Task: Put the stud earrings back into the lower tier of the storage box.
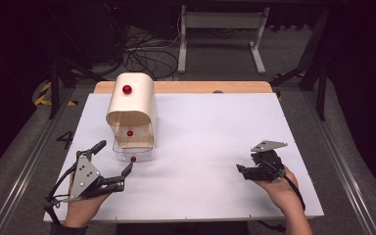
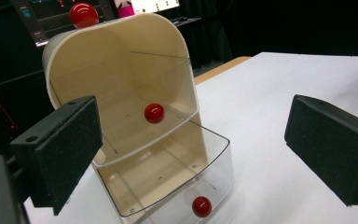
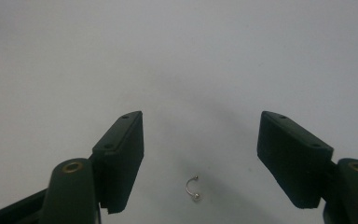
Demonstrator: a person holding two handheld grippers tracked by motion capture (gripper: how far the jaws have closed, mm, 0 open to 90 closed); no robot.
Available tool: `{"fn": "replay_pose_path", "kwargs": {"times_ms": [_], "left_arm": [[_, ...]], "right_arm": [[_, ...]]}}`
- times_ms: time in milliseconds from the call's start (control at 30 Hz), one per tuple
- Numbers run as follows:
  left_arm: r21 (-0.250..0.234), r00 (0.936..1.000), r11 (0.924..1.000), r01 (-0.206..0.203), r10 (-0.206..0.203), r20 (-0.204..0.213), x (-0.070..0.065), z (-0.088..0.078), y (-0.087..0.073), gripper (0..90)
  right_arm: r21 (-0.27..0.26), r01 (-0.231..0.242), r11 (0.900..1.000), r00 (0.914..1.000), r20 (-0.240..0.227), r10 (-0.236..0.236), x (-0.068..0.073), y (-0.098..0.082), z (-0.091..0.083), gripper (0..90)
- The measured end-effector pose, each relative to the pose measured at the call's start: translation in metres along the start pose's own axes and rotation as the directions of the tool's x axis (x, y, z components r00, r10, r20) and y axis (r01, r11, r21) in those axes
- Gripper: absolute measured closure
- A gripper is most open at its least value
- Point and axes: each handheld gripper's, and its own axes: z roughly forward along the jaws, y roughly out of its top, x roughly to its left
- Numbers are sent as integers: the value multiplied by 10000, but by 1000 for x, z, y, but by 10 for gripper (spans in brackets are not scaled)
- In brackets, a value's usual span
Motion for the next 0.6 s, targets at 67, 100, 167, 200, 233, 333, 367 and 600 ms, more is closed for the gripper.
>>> {"fn": "replay_pose_path", "kwargs": {"times_ms": [67,100,167,200,233,333,367,600], "left_arm": [[-4,10000,10000,27,-27,19,0,0,0,46],[-6,10000,10000,25,-25,21,0,0,0,46],[2,10000,10000,11,-11,14,0,0,0,46],[18,10000,10000,8,-8,24,0,0,0,47],[20,10000,10000,7,-7,17,0,0,0,47],[45,10000,10000,20,-21,36,0,1,-1,47],[43,10000,10000,22,-22,31,0,1,-1,47],[65,10000,10000,-21,20,39,-1,1,-1,49]], "right_arm": [[153,-2,9999,10000,-6,2,-1,-2,1,335],[226,0,9997,10000,-5,0,-1,-2,2,340],[336,-15,9994,10000,-4,15,-2,-4,3,347],[429,-19,9991,10000,-10,20,-3,-5,4,351],[491,-19,9988,10000,-18,20,-3,-5,5,356],[692,31,9976,10000,-39,-28,-4,-7,7,381],[753,41,9972,10000,-21,-39,-4,-8,8,387],[1188,24,9929,10000,-36,-19,-5,-14,14,440]]}}
